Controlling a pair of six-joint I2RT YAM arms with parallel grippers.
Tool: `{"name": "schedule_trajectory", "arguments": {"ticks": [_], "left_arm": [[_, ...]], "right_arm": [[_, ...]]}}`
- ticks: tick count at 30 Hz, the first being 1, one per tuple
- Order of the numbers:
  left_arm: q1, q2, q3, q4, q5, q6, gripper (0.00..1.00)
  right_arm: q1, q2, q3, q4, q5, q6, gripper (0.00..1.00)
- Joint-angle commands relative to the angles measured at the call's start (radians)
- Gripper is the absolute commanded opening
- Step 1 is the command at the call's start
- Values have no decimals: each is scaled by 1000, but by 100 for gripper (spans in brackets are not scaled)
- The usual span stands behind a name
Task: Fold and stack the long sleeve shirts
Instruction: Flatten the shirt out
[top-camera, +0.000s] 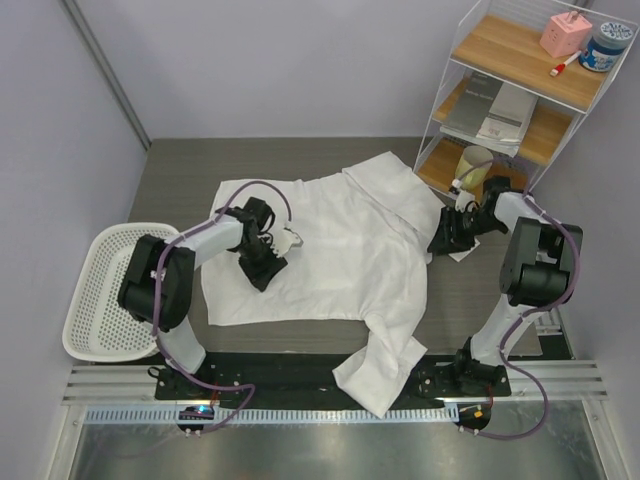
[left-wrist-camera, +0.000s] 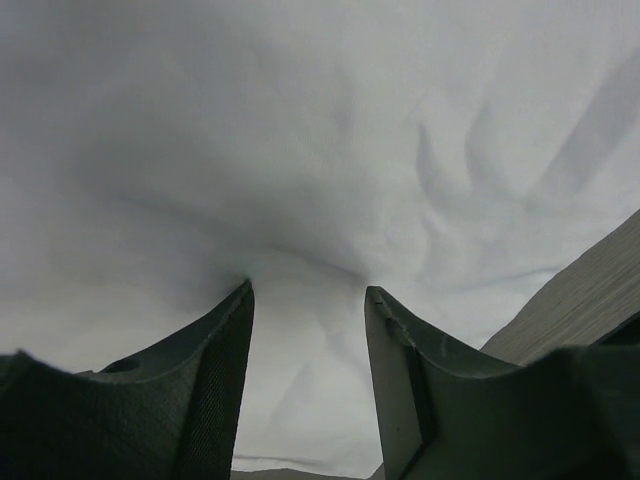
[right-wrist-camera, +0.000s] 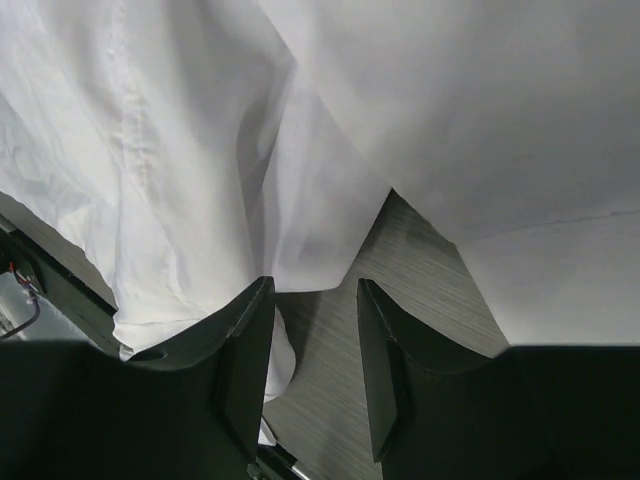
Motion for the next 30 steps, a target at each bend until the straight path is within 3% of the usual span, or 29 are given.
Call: {"name": "schedule_trajectory", "arguments": {"ticks": [1,13,17,24,28,30], "left_arm": [[45,29,20,34,-20,30,49],[64,72,40,37,-25,27,50],[100,85,62,30,-17,26,47],[176,104,137,2,-28,61,29],[176,124,195,-39,9,56,27],[176,114,226,-68,71,67,32]], "right_arm": [[-2,44,-35,103,-39,69,44],[-11,106,-118,185,-240,126,48],[-43,77,-99,121,-246,100,1],[-83,-20,66,-37,73,-49,1],[-60,30,106,-70,104,-66,1],[-46,31,98,-67,115,-68,1]]}}
